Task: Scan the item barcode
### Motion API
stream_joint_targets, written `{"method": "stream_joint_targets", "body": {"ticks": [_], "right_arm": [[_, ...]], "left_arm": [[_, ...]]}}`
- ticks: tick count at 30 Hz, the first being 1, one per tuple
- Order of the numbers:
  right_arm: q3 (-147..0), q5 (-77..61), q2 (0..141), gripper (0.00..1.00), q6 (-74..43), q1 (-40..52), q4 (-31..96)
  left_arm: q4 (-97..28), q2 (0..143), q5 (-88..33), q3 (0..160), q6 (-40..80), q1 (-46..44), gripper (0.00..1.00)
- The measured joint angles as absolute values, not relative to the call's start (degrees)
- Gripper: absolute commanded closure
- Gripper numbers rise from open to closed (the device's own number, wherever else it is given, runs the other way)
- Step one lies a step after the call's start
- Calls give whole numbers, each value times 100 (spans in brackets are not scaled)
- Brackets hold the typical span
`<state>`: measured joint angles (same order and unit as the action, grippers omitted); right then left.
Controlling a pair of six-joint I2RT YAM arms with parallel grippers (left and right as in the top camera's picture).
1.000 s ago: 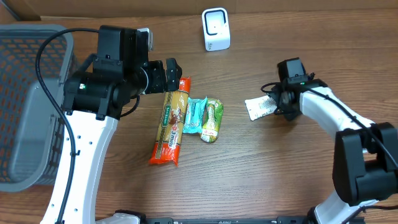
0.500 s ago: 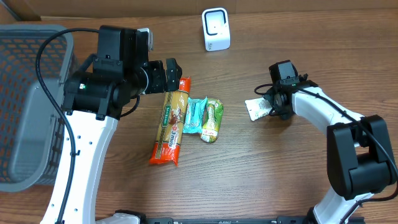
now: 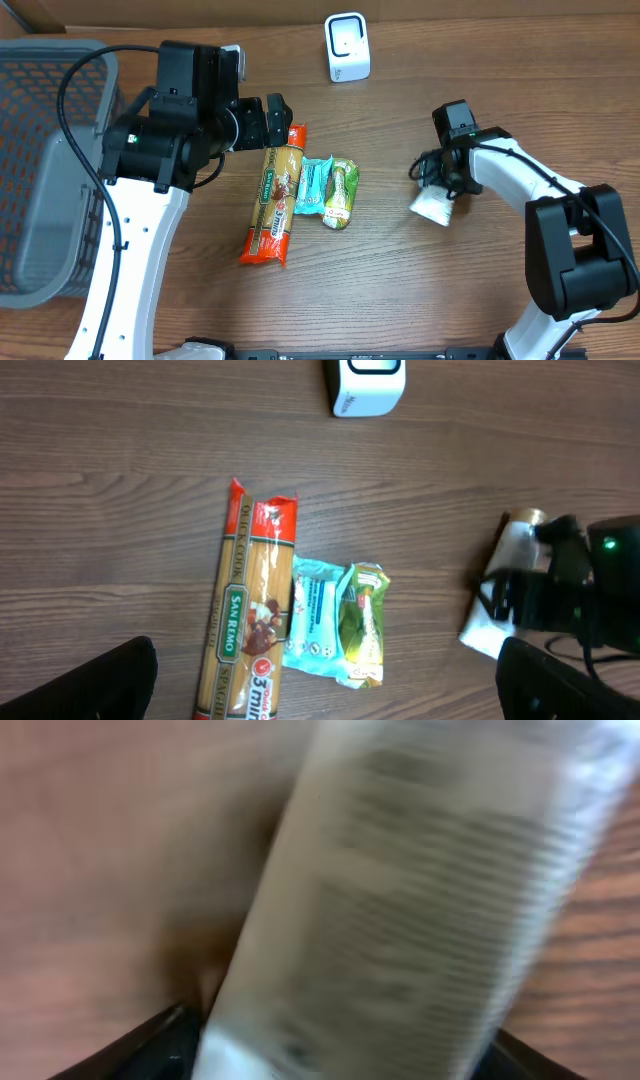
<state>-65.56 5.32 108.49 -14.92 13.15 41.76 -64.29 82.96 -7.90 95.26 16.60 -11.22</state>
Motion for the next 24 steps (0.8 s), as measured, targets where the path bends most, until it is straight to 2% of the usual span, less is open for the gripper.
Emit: {"method": "stream_joint_targets", "body": {"ticks": [2, 6, 12, 20, 24], "right_arm": [[-6602, 449, 10849, 12, -991, 1295, 4340], [-6777, 198, 10914, 13, -270, 1210, 4980], [-7601, -965, 10930, 14, -21, 786, 5907], [-7817, -2670, 10333, 13, -10, -307, 6274], [-7229, -3148, 10252, 13, 86, -1087, 5760]], "left_arm": [[-6429, 8296, -792, 9526, 1660, -1122, 0], [-6427, 8296, -790, 9526, 1660, -1122, 0], [-6429, 8296, -792, 9526, 1660, -1122, 0], [-6427, 8296, -792, 9526, 1660, -1122, 0], [-6431, 8296, -792, 9526, 1660, -1122, 0]]}}
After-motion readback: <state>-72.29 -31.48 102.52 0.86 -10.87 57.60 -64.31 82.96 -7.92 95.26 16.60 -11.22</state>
